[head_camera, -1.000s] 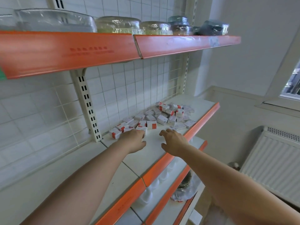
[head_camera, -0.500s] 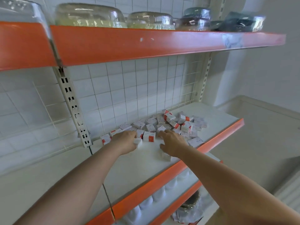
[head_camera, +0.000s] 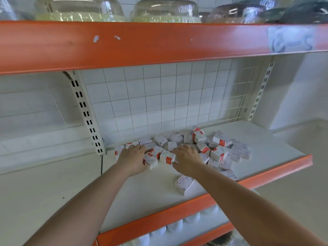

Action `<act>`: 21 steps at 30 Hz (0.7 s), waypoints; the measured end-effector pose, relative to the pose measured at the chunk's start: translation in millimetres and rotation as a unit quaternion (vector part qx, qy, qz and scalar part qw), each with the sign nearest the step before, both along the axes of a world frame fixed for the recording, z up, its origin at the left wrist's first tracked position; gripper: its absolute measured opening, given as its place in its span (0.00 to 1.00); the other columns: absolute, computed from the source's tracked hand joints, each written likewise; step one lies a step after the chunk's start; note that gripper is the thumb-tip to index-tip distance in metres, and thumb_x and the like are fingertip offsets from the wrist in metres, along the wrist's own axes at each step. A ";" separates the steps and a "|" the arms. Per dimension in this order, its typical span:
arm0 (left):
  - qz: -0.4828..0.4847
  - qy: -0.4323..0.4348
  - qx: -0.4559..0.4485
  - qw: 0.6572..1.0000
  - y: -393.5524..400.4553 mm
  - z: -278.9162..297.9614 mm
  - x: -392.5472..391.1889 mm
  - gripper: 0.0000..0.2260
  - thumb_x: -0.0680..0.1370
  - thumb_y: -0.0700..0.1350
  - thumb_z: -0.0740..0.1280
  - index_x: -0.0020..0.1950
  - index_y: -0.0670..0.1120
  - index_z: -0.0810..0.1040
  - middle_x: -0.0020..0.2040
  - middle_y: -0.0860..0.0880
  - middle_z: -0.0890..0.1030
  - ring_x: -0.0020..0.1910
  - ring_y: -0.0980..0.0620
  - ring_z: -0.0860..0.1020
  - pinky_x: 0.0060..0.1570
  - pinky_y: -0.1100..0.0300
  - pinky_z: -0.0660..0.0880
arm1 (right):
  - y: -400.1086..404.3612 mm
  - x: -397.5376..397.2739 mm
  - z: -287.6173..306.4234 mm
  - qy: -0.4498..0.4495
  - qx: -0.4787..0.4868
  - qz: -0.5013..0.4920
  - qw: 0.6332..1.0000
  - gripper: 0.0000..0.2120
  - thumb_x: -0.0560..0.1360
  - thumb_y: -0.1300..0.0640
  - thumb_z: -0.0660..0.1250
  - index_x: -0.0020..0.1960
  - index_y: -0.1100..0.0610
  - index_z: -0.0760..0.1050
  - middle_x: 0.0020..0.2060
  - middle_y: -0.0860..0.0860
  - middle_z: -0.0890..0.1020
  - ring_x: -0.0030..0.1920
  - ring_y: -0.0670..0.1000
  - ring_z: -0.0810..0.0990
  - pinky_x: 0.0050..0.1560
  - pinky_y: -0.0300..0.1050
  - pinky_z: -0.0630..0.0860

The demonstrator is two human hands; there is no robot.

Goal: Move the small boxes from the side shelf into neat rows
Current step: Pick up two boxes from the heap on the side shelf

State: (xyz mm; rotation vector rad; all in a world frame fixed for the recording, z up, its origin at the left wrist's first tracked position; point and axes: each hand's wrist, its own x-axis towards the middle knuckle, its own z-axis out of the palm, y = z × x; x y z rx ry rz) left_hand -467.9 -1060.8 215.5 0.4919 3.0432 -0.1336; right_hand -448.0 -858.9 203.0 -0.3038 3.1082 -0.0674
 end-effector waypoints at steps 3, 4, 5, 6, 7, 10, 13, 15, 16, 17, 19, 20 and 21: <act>-0.009 0.007 0.001 1.000 3.5 -4.4 -3.9 0.24 0.77 0.52 0.62 0.72 0.48 0.63 0.70 0.50 0.68 0.69 0.47 0.66 0.63 0.51 0.64 | -1.2 -7.1 -4.2 0.005 0.001 0.014 1.000 0.23 0.79 0.46 0.59 0.71 0.54 0.66 0.66 0.51 0.71 0.68 0.53 0.66 0.68 0.49 0.62; -0.012 0.010 0.001 1.000 5.1 -5.7 -4.7 0.24 0.77 0.51 0.61 0.72 0.49 0.63 0.71 0.50 0.68 0.69 0.48 0.66 0.65 0.51 0.63 | -1.6 -8.9 -5.0 0.009 0.007 0.017 1.000 0.23 0.79 0.45 0.59 0.71 0.54 0.66 0.65 0.51 0.72 0.68 0.53 0.66 0.68 0.49 0.62; -0.013 0.009 0.002 1.000 6.7 -7.2 -5.3 0.24 0.77 0.50 0.61 0.73 0.49 0.63 0.71 0.51 0.68 0.70 0.48 0.65 0.67 0.51 0.61 | -1.9 -10.8 -5.4 0.014 0.015 0.019 1.000 0.23 0.79 0.44 0.59 0.71 0.54 0.66 0.65 0.51 0.72 0.67 0.53 0.67 0.68 0.49 0.62; -0.015 0.006 0.003 1.000 8.0 -8.5 -5.7 0.25 0.77 0.49 0.61 0.74 0.50 0.62 0.72 0.52 0.67 0.72 0.49 0.64 0.69 0.50 0.58 | -2.2 -12.4 -5.2 0.016 0.021 0.019 0.999 0.24 0.79 0.44 0.59 0.71 0.54 0.66 0.65 0.51 0.73 0.67 0.53 0.67 0.67 0.49 0.62; -0.017 0.003 0.004 1.000 8.8 -10.3 -6.4 0.25 0.77 0.48 0.60 0.74 0.50 0.62 0.73 0.52 0.66 0.73 0.50 0.62 0.71 0.49 0.56 | -2.6 -13.7 -5.0 0.017 0.023 0.018 0.999 0.24 0.79 0.43 0.58 0.70 0.54 0.66 0.64 0.51 0.73 0.66 0.53 0.67 0.67 0.49 0.63; -0.020 -0.010 0.008 1.000 10.0 -15.0 -8.6 0.26 0.76 0.45 0.60 0.74 0.51 0.63 0.72 0.52 0.68 0.73 0.50 0.61 0.71 0.49 0.56 | -4.1 -17.3 -3.9 0.012 0.023 0.016 1.000 0.22 0.80 0.43 0.57 0.69 0.54 0.67 0.63 0.52 0.74 0.65 0.54 0.68 0.66 0.49 0.63; -0.024 -0.017 0.015 0.999 10.6 -17.5 -10.6 0.24 0.76 0.45 0.61 0.72 0.50 0.65 0.70 0.52 0.70 0.71 0.49 0.63 0.71 0.49 0.57 | -5.6 -19.8 -4.7 0.008 0.018 0.013 1.000 0.22 0.80 0.44 0.57 0.68 0.55 0.67 0.62 0.52 0.75 0.65 0.53 0.68 0.66 0.49 0.63; -0.029 -0.017 0.015 0.999 9.9 -16.9 -11.7 0.23 0.75 0.46 0.61 0.71 0.50 0.67 0.68 0.52 0.71 0.69 0.49 0.65 0.69 0.50 0.59 | -6.6 -20.2 -5.6 0.007 0.014 0.012 1.000 0.22 0.80 0.44 0.57 0.69 0.54 0.67 0.62 0.52 0.75 0.65 0.53 0.68 0.67 0.49 0.62; -0.030 -0.015 0.014 0.999 9.5 -16.6 -12.0 0.22 0.75 0.46 0.61 0.70 0.50 0.68 0.67 0.52 0.72 0.68 0.49 0.66 0.68 0.50 0.60 | -6.9 -20.0 -5.6 0.006 0.013 0.012 1.000 0.22 0.80 0.44 0.57 0.69 0.54 0.67 0.63 0.51 0.74 0.65 0.53 0.68 0.67 0.49 0.62; -0.030 -0.011 0.013 0.999 9.5 -16.7 -12.1 0.21 0.76 0.47 0.61 0.69 0.50 0.68 0.66 0.51 0.73 0.67 0.49 0.67 0.67 0.51 0.61 | -7.0 -19.8 -5.5 0.005 0.015 0.011 1.000 0.22 0.80 0.44 0.57 0.69 0.54 0.67 0.62 0.52 0.74 0.65 0.53 0.68 0.67 0.50 0.62; -0.029 -0.006 0.011 1.000 10.2 -15.9 -11.0 0.20 0.76 0.49 0.61 0.68 0.49 0.69 0.64 0.51 0.73 0.66 0.48 0.67 0.67 0.51 0.62 | -7.1 -19.5 -4.4 0.008 0.022 0.011 1.000 0.22 0.80 0.43 0.56 0.68 0.55 0.67 0.62 0.52 0.75 0.65 0.53 0.68 0.66 0.50 0.63; -0.028 -0.005 0.008 1.000 10.6 -15.3 -10.3 0.19 0.76 0.49 0.61 0.67 0.49 0.70 0.63 0.50 0.73 0.66 0.48 0.68 0.67 0.51 0.62 | -7.4 -19.0 -3.8 0.009 0.026 0.010 1.000 0.23 0.80 0.42 0.56 0.68 0.55 0.67 0.62 0.52 0.75 0.65 0.54 0.68 0.66 0.50 0.63; -0.029 -0.003 0.006 1.000 10.7 -14.8 -9.8 0.20 0.76 0.50 0.61 0.67 0.49 0.70 0.63 0.50 0.73 0.66 0.48 0.68 0.66 0.51 0.62 | -7.8 -18.1 -3.3 0.012 0.031 0.011 0.999 0.23 0.80 0.42 0.56 0.68 0.54 0.67 0.62 0.52 0.75 0.65 0.54 0.68 0.66 0.50 0.63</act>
